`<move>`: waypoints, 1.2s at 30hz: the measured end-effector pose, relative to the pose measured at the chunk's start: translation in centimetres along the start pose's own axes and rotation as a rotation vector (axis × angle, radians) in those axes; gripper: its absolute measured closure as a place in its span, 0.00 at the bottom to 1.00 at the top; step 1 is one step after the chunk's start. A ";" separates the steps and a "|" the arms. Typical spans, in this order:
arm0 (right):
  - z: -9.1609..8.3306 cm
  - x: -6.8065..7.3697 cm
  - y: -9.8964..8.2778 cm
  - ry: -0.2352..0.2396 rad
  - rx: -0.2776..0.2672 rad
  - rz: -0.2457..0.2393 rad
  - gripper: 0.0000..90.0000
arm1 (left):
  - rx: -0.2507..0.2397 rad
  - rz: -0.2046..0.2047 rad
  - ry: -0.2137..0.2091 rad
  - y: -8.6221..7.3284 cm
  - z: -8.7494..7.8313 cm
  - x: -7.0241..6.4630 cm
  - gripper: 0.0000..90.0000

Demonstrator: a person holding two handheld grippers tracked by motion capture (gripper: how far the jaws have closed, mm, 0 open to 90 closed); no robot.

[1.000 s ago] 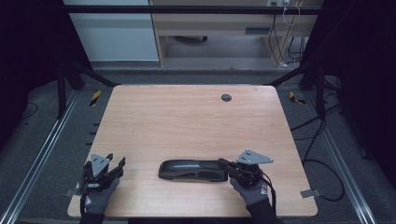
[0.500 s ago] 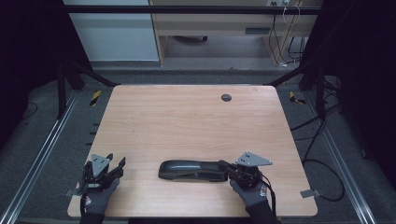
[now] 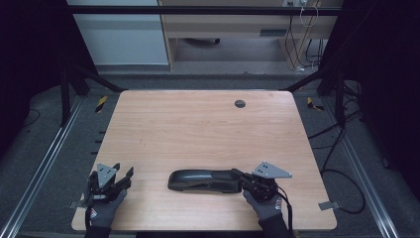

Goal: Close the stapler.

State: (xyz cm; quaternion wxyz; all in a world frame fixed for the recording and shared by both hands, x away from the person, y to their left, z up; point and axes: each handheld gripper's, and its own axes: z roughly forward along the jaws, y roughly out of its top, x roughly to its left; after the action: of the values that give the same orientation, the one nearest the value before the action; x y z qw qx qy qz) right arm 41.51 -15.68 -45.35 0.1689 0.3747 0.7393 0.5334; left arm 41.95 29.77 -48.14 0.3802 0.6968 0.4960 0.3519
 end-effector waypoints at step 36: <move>-3.3 -8.3 -2.7 -0.312 0.070 0.102 0.43 | 0.116 0.030 -0.092 -0.3 1.4 -0.2 0.42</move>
State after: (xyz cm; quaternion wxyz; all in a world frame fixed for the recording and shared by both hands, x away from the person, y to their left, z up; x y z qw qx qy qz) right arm 43.88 -24.34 -47.87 0.2410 0.4958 0.7023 0.4505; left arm 43.02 29.36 -49.07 0.3564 0.7405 0.4869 0.2958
